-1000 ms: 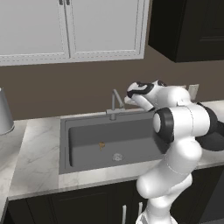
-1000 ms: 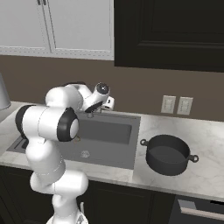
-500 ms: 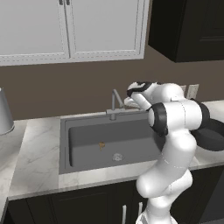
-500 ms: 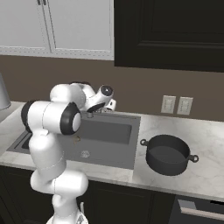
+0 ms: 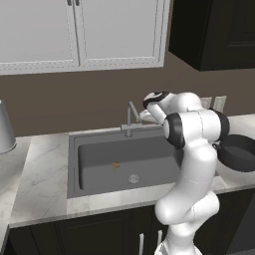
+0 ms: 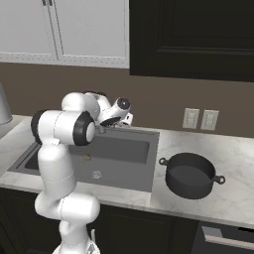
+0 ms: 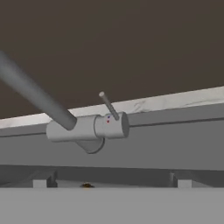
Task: Dump the garlic from the pot into the sink. Then turn on the water and wash the garlic. Then turn off the water and put the garlic back in the pot.
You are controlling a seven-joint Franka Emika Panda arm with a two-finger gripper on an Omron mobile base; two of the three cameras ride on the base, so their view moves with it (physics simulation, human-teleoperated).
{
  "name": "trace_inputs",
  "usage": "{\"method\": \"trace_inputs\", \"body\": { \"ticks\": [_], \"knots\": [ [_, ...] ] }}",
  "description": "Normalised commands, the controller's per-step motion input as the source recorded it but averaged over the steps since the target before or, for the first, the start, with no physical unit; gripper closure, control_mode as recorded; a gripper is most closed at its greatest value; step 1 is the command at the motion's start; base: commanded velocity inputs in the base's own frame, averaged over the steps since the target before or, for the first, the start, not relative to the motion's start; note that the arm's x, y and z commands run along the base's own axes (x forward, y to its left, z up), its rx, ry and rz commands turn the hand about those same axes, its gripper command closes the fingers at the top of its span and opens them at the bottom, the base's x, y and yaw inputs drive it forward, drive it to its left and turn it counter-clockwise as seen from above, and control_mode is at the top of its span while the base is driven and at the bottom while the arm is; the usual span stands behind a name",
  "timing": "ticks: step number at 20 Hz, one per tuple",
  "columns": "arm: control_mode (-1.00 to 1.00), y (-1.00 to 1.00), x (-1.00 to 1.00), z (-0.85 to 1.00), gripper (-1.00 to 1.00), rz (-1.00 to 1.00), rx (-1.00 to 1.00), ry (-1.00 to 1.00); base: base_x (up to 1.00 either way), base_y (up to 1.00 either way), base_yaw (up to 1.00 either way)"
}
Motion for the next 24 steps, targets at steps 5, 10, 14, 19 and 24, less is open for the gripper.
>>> {"method": "trace_inputs", "body": {
  "ticks": [5,10,14,19,24],
  "knots": [
    [-1.00,0.00,0.37,-0.12,-1.00,0.00,0.00,0.00,0.00,0.00,0.00],
    [-1.00,0.00,0.30,-0.18,-1.00,0.00,0.00,0.00,0.00,0.00,0.00],
    [-1.00,0.00,0.34,-0.18,-1.00,0.00,0.00,0.01,0.00,0.00,0.00],
    [-1.00,0.00,0.31,-0.17,-1.00,0.00,0.00,0.01,0.00,0.00,0.00],
    [-1.00,0.00,0.27,-0.15,-1.00,0.00,0.00,0.01,0.00,0.00,0.00]
  ]
}}
